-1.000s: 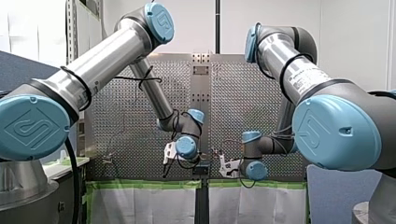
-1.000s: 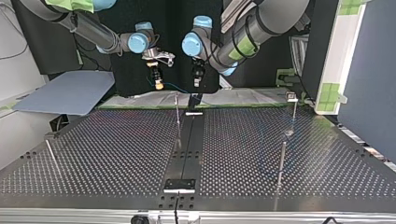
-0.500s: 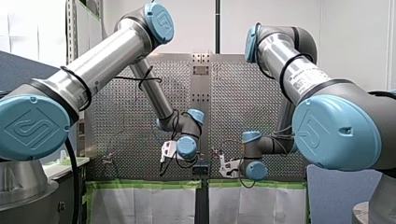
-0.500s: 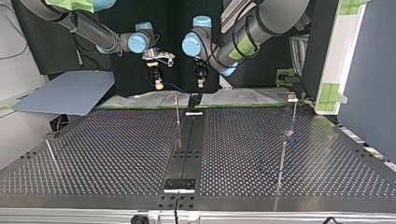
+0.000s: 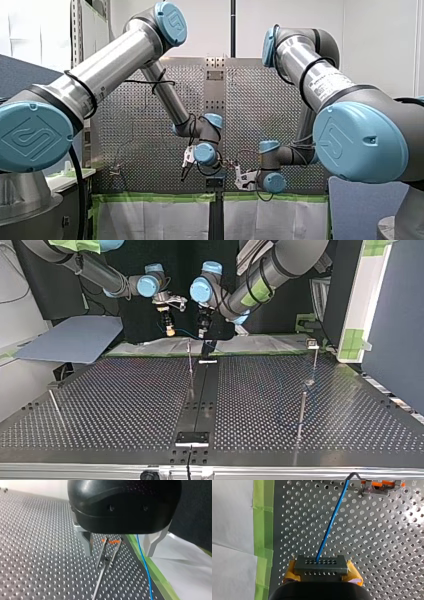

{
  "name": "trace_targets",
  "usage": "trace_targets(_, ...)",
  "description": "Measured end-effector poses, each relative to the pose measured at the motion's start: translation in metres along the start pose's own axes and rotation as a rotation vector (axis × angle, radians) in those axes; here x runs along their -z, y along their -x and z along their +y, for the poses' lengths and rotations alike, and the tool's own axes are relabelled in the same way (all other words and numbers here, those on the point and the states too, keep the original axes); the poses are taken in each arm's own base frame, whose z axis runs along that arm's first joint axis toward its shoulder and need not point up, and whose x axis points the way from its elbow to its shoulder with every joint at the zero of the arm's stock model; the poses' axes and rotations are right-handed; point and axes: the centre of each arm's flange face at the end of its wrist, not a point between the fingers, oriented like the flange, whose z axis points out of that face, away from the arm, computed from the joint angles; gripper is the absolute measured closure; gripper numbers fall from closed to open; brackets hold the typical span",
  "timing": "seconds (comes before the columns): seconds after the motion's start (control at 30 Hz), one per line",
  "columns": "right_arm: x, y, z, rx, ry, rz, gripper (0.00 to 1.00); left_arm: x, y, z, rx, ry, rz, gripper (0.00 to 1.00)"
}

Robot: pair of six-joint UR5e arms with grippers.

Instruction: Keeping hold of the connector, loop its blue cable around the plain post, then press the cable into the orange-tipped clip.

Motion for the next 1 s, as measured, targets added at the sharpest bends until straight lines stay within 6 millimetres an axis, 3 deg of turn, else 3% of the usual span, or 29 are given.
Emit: trace_targets(1.0, -0.0004, -0.0003, 0.0, 0.001, 0.0, 0.0, 1.0, 0.0029, -0.0036, 0.0012, 0.02, 0.003, 0.032, 0.0)
